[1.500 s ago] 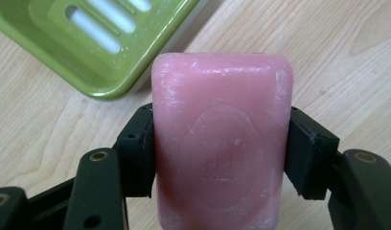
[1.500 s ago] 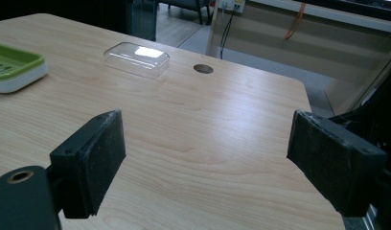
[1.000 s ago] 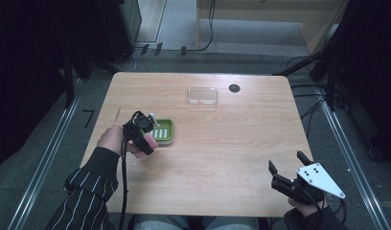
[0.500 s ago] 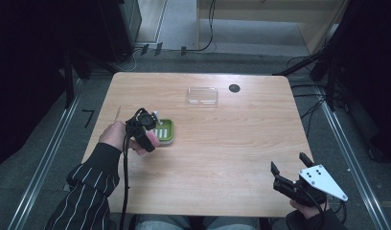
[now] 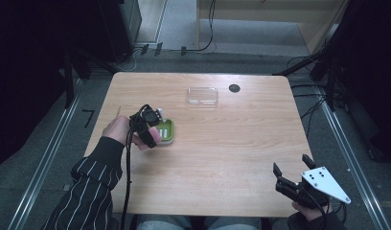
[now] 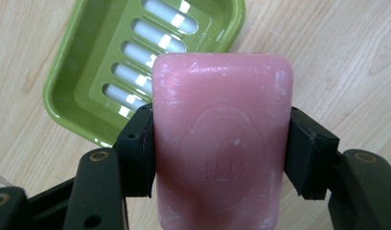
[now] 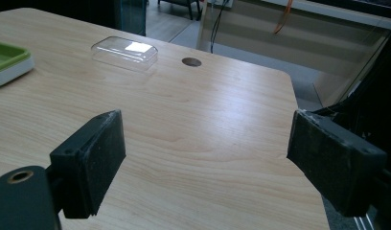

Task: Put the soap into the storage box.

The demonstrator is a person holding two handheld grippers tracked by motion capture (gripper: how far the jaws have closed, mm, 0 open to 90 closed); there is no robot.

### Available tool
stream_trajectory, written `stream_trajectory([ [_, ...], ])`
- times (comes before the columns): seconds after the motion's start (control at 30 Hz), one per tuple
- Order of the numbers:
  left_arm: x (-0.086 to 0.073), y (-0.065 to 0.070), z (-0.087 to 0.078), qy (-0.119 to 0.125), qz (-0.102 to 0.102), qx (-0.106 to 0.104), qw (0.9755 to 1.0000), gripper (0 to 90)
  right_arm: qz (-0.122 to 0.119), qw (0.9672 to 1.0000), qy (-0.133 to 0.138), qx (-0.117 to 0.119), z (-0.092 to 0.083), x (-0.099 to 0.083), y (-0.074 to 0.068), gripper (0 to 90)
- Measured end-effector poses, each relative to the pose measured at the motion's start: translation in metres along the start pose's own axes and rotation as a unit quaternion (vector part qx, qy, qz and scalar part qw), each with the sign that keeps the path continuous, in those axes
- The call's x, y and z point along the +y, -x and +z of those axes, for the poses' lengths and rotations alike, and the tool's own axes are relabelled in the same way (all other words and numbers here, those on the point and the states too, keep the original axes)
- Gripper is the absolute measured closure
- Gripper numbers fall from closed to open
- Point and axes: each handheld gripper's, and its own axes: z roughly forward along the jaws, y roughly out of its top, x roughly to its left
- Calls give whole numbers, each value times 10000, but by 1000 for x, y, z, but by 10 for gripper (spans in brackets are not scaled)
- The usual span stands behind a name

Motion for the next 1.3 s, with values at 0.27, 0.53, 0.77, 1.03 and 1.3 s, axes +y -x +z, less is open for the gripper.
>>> stream_trajectory([
  [0.27,8,-4,3,-58,264,94,9996,386,9,10000,-12,-71,-4,-2,2,137],
  [0.53,10,-10,3,-22,400,153,9991,386,16,9999,-22,-111,-7,-3,4,137],
  [0.77,17,-15,3,-12,581,191,9981,386,36,9998,-28,-188,-10,-5,5,137],
  [1.03,25,-21,9,-125,710,250,9971,387,85,9995,-34,-293,-16,-7,8,137],
  [1.3,28,-27,14,-139,903,298,9954,386,82,9994,-40,-345,-19,-8,9,137],
])
